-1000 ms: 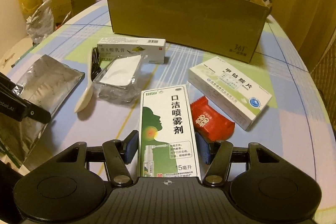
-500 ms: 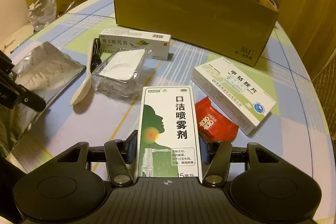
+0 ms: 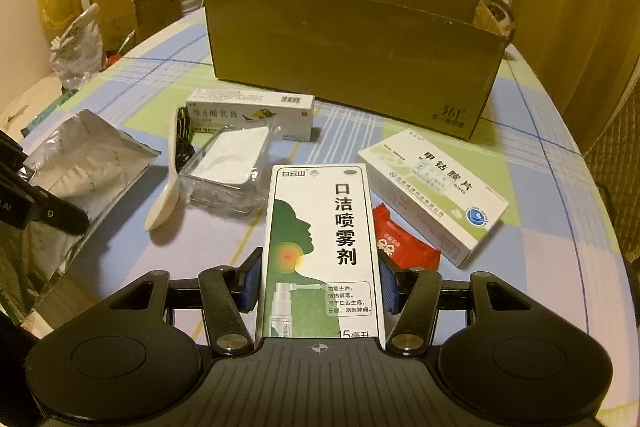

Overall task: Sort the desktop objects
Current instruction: 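Lift the foil bag and green box and carry them toward the cardboard box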

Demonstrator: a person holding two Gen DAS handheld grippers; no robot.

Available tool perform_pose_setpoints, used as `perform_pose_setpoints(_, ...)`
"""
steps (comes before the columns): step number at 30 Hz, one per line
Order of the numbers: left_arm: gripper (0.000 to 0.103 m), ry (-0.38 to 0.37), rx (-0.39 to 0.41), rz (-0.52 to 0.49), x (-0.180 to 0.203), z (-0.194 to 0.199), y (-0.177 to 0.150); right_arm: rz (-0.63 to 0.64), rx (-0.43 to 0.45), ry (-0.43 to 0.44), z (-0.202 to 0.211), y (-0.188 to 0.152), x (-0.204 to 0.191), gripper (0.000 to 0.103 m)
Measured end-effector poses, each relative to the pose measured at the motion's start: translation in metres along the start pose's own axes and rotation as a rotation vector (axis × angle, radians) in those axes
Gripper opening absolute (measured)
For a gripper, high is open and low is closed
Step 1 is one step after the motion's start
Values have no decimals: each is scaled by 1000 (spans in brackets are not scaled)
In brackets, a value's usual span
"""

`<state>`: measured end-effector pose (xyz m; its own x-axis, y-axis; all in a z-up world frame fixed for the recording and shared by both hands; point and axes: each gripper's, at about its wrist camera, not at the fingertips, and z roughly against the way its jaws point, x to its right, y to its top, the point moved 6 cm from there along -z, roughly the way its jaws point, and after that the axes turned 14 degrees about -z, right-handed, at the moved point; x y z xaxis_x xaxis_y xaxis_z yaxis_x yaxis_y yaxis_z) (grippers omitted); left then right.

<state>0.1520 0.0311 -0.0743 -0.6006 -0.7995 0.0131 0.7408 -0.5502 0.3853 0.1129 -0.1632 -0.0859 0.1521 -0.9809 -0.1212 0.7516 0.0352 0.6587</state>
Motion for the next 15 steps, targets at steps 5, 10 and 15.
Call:
perform_pose_setpoints(5, 35, 13, 9, -6, -2, 10, 1, -2, 14, 2, 7, 5, -3, 53)
perform_pose_setpoints(10, 35, 36, 27, -9, -3, 23, 7, -14, 41, 16, 18, 17, -6, 53)
perform_pose_setpoints(15, 35, 49, 51, -26, -2, 36, 16, -18, 71, 24, 27, 31, -10, 53)
